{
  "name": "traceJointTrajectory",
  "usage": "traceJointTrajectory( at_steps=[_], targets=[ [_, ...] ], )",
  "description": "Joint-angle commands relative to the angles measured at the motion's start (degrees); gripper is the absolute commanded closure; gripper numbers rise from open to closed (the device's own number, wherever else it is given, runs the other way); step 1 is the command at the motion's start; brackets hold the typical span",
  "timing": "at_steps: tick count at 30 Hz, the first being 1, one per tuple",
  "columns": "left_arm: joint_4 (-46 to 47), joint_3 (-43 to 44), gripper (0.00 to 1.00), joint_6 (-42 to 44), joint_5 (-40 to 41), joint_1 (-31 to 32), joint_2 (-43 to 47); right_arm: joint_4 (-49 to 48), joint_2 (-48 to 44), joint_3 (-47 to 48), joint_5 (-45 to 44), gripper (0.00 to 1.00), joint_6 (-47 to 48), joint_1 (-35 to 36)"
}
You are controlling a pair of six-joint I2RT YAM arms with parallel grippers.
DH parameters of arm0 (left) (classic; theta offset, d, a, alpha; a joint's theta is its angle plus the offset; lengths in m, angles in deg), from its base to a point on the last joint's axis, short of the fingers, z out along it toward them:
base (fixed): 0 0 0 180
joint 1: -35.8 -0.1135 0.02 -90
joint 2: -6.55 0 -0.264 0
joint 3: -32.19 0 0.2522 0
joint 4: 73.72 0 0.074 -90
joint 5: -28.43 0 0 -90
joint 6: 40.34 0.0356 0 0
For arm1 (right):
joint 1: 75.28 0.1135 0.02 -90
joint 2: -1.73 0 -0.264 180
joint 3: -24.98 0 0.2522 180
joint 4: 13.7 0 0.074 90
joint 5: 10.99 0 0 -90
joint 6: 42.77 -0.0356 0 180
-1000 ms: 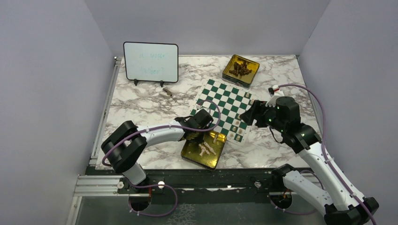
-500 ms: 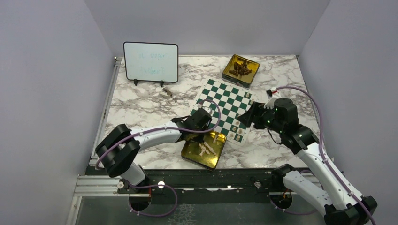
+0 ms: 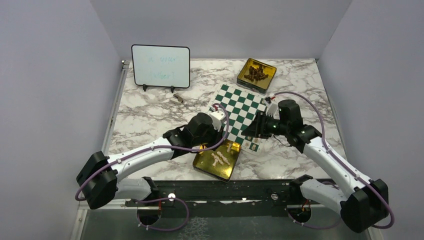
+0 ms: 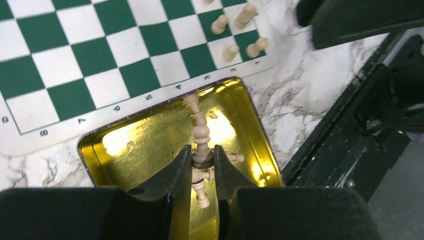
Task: Set up the chess pieces on the board
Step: Pick up the chess piece from the storage box, then place the chess piece on the chessboard.
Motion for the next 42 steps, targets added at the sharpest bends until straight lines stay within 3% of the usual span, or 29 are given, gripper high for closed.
traceJointTrajectory(
  at_steps=[1,4,11,15,25,33,37,42],
  targets=[
    [4.51,0.23,0.87,4.66,-7.42,0.27,2.83,-6.29,4.34,-0.18,11.56,0.59,-0.88,-0.22],
    [4.90,0.57,0.88,6.33,-10.18,0.27,3.06,-11.77,7.14,-0.94,17.32,0.59,-3.69,0.34],
    [6.16,-0.20,0.90,7.31,-13.14,0.27,2.54,-16.44,9.55,-3.97,18.67,0.53,-4.92,1.53],
    [8.15,-0.31,0.90,7.43,-15.18,0.27,2.20,-21.81,11.63,-5.56,22.38,0.55,-7.21,1.87],
    [9.66,0.30,0.91,8.54,-16.89,0.27,1.15,-23.77,14.12,-4.89,25.05,0.61,-7.59,2.46],
    [9.66,-0.05,0.91,8.43,-16.87,0.27,1.11,-25.40,14.91,-6.75,26.40,0.70,-7.86,2.93],
    [9.65,-0.24,0.91,8.34,-16.76,0.27,1.20,-26.58,15.31,-7.25,27.39,0.88,-8.63,2.95],
    [9.73,-0.23,0.89,8.34,-14.45,0.27,1.45,-25.95,14.03,-6.84,27.68,0.92,-8.79,2.95]
  ],
)
